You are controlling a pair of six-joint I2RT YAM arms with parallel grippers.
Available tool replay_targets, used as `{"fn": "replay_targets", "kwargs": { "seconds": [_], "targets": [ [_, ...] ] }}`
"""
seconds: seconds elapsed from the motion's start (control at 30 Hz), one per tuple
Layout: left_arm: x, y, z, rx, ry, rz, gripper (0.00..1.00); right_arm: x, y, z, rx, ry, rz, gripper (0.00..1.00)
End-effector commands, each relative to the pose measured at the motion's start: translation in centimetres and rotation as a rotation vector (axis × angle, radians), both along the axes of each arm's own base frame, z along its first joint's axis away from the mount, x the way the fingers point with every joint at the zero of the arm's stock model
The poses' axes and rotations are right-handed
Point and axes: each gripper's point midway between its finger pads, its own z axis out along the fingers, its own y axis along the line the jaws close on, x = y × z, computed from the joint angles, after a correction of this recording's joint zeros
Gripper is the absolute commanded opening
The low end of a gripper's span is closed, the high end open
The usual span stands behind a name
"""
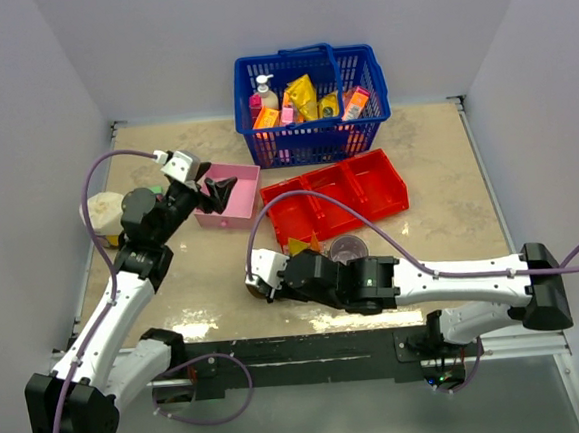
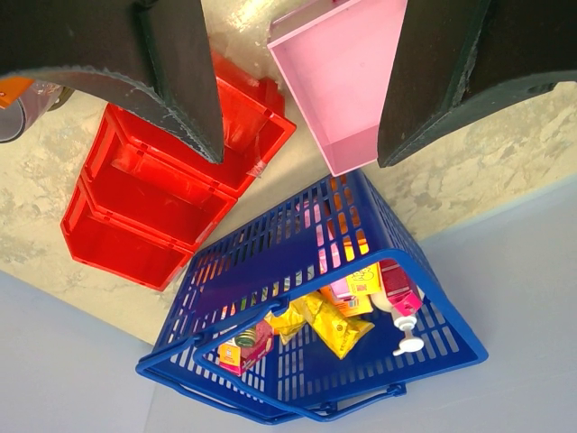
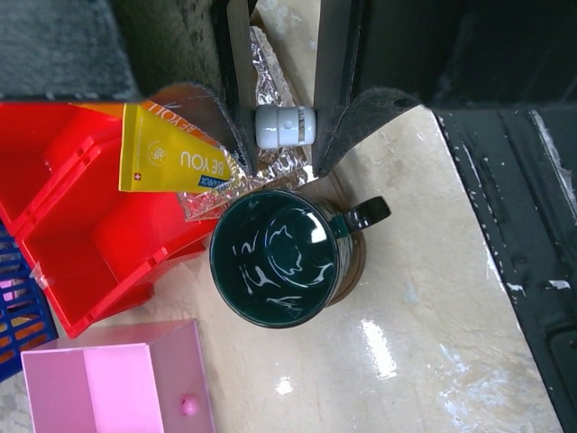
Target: Prepare toiletry sets of a toothbrush and toothpaste on the tray
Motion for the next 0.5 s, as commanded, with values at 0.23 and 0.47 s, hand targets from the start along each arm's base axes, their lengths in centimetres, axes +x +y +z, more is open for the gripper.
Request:
{"fn": "replay_targets", "kwargs": {
  "seconds": [0.23,0.47],
  "targets": [
    [0.24,0.18,1.44,0.009,-0.056,0.003,0.73,1.01,0.02,1.46,0.083,-0.092,-0.024,0.0],
    [0.33,0.1,1.34,0.009,-0.052,0.0,0.73,1.05,-0.31,1.08,0.096,-0.112,-0.018,0.0]
  ]
}}
